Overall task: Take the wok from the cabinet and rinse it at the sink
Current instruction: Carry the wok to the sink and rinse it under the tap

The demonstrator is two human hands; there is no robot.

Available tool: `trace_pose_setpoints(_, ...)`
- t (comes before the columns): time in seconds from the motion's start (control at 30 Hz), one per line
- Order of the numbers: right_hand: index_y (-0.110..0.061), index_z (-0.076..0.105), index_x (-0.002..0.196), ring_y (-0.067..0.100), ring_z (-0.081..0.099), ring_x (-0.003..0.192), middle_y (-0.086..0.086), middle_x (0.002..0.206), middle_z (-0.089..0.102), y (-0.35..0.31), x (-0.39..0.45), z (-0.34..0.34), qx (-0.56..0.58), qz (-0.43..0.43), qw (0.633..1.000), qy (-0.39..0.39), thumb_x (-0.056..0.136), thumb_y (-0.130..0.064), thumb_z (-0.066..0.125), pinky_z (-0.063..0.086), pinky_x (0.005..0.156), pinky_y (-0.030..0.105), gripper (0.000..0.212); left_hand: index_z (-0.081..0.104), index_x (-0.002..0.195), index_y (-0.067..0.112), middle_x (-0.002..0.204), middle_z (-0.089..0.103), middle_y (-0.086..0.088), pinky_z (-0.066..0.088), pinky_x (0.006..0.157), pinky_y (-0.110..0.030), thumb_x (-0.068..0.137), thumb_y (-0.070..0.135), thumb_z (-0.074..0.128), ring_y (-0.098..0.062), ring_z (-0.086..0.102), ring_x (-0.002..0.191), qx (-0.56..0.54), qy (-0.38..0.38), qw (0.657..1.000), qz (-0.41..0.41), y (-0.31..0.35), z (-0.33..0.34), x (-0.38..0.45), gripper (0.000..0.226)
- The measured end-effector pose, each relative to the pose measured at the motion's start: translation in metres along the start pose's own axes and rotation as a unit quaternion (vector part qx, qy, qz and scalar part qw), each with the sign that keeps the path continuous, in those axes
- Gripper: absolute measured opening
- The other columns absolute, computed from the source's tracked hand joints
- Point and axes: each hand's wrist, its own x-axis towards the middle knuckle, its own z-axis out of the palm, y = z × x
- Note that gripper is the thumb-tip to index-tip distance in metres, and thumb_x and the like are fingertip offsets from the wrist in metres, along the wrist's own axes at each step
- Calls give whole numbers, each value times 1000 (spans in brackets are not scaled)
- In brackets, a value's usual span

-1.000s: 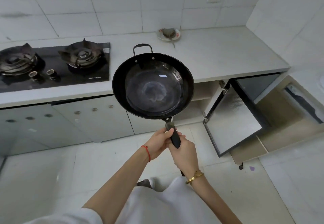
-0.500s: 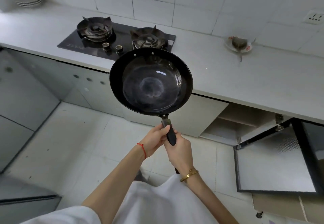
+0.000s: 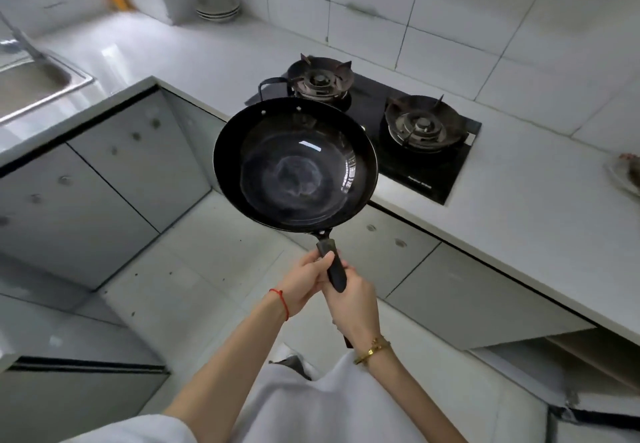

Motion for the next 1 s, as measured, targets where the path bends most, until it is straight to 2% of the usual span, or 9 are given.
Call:
trace_pose_setpoints(0.13, -23, 65, 106, 10, 65, 66, -9, 77, 67, -39, 39, 37, 1, -34, 999, -24, 92, -50, 56, 49, 51, 21, 33, 52, 119, 6, 105, 68, -11, 47, 106, -43, 103, 17, 45, -33, 64, 116, -14, 29, 999, 24, 44, -45, 11, 21)
trace_pose_setpoints(0.2, -25, 65, 108, 10, 65, 68, -8, 79, 67, -57, 57, 52, -2, -48, 998, -39, 92, -48, 56, 51, 52, 22, 30, 53, 117, 5, 104, 70, -10, 48, 105, -42, 103, 17, 45, -31, 66, 114, -16, 47, 998, 38, 63, -63, 17, 20)
trace_pose_setpoints(0.33, -22, 66, 101, 11, 65, 65, -11, 73, 64, -85, 92, 79, -12, -59, 996, -71, 91, -46, 57, 55, 51, 28, 28, 56, 109, 6, 97, 75, -6, 49, 103, -41, 103, 19, 45, -28, 68, 110, -23, 78, 995, 57, 94, -93, 29, 18)
trace_pose_setpoints(0.43, -24, 63, 91, 15, 64, 63, -10, 71, 61, -104, 121, 96, -20, -72, 993, -95, 90, -42, 57, 56, 51, 33, 19, 56, 114, 5, 95, 75, -5, 49, 103, -40, 103, 19, 45, -29, 68, 111, -43, 108, 991, 69, 115, -114, 44, 20)
trace_pose_setpoints(0.5, -25, 62, 88, 17, 64, 67, -6, 75, 64, -114, 142, 106, -26, -87, 990, -110, 90, -37, 58, 53, 54, 32, 13, 52, 123, 0, 97, 74, -5, 52, 96, -37, 103, 18, 46, -27, 70, 108, -59, 126, 987, 78, 128, -127, 56, 28)
trace_pose_setpoints(0.6, -21, 66, 93, 17, 65, 74, -3, 80, 67, -129, 179, 124, -32, -103, 985, -131, 89, -37, 59, 54, 61, 33, 18, 47, 130, -5, 100, 72, -7, 55, 90, -33, 103, 17, 46, -27, 70, 107, -73, 149, 982, 89, 151, -147, 76, 35)
trace_pose_setpoints(0.73, -18, 68, 95, 16, 65, 73, -3, 81, 68, -155, 234, 147, -36, -117, 981, -152, 89, -39, 59, 49, 57, 25, 23, 47, 129, -8, 101, 70, -11, 59, 82, -28, 103, 14, 46, -25, 72, 100, -94, 181, 972, 111, 192, -169, 109, 34)
trace_pose_setpoints(0.9, -16, 69, 93, 22, 65, 79, 1, 85, 70, -202, 313, 168, -52, -141, 970, -193, 89, -34, 59, 43, 60, 28, 21, 49, 119, 0, 95, 72, -9, 59, 82, -28, 102, 13, 46, -26, 73, 96, -122, 220, 959, 132, 251, -200, 158, 22)
trace_pose_setpoints(1.0, -16, 69, 95, 24, 66, 82, 2, 85, 71, -230, 357, 185, -63, -166, 962, -207, 88, -33, 60, 40, 61, 27, 20, 50, 119, 1, 96, 71, -9, 54, 96, -37, 102, 14, 47, -30, 69, 104, -130, 247, 950, 142, 286, -220, 186, 21)
